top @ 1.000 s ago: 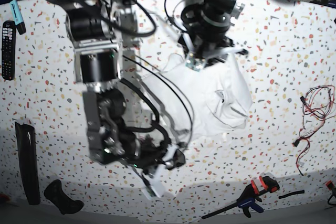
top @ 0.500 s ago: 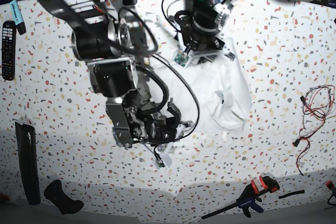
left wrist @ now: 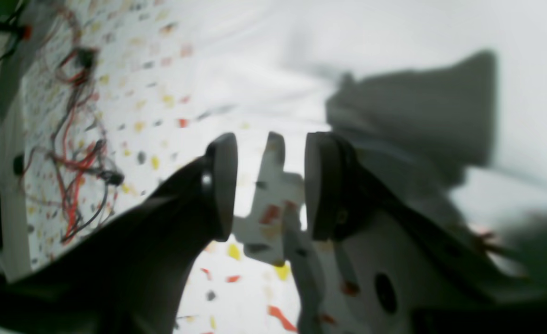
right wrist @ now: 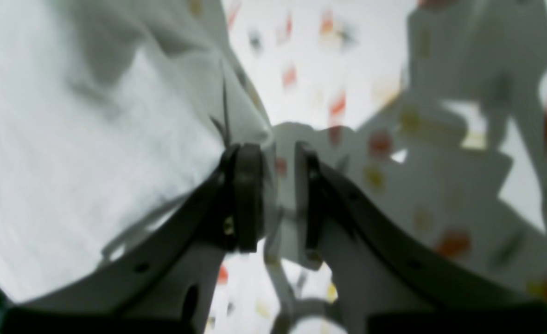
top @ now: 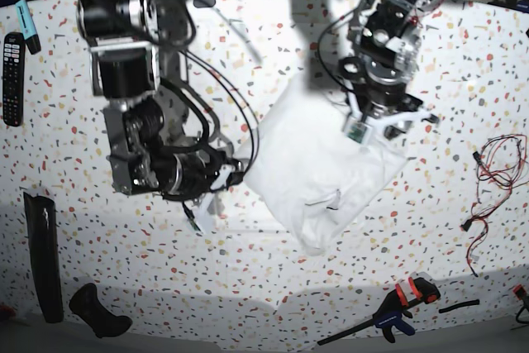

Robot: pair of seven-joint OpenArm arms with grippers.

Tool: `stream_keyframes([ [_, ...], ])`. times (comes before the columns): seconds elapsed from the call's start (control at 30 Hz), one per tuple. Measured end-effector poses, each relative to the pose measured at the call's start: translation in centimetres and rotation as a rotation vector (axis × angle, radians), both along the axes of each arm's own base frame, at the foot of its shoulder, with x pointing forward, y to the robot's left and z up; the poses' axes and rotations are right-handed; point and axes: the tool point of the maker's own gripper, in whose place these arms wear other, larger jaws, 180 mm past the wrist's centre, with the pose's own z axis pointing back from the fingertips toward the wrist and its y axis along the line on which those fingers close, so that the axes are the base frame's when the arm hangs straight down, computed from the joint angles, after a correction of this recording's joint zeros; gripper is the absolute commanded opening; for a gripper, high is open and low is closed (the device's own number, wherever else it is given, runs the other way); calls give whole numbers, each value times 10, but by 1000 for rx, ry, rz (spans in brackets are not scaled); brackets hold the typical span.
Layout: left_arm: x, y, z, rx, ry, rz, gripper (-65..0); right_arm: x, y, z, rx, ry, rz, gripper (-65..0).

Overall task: Fold the T-shirt properly
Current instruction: 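Release the right gripper and move it away from the folded shirt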

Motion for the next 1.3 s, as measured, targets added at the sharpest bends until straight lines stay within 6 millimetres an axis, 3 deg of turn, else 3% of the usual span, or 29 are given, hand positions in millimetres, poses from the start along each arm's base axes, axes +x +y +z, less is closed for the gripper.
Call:
stream_keyframes([
  [0.3, 18, -1, 14, -30, -45, -1, -425, -60, 17, 13, 43, 20, 102, -520],
  [0.53, 18, -3, 13, -58, -35, 3, -425, -100, 27, -1, 100, 92, 118, -520],
  [0.67, 19, 0, 16, -65, -50, 27, -425, -110, 30, -6, 133, 103, 105, -520],
  [0.77, 22, -2, 37, -115, -108, 64, -425, -108, 29, -4, 142, 91, 91, -520],
  [0.83, 30, -11, 70, -193, -215, 57, -425, -99, 24, 0, 153, 56, 56, -520],
  [0.93, 35, -28, 114, -310, -340, 28, -425, -85, 6, 10, 160, 4, -23, -520],
  [1.1, 39, -58, 122, -459, -324, 26, -425, -60, -55, 33, 159, -89, -215, -520],
  [1.3, 47, -113, 150, -596, -361, -173, -428, -58, -143, 49, 82, -134, -400, -520],
])
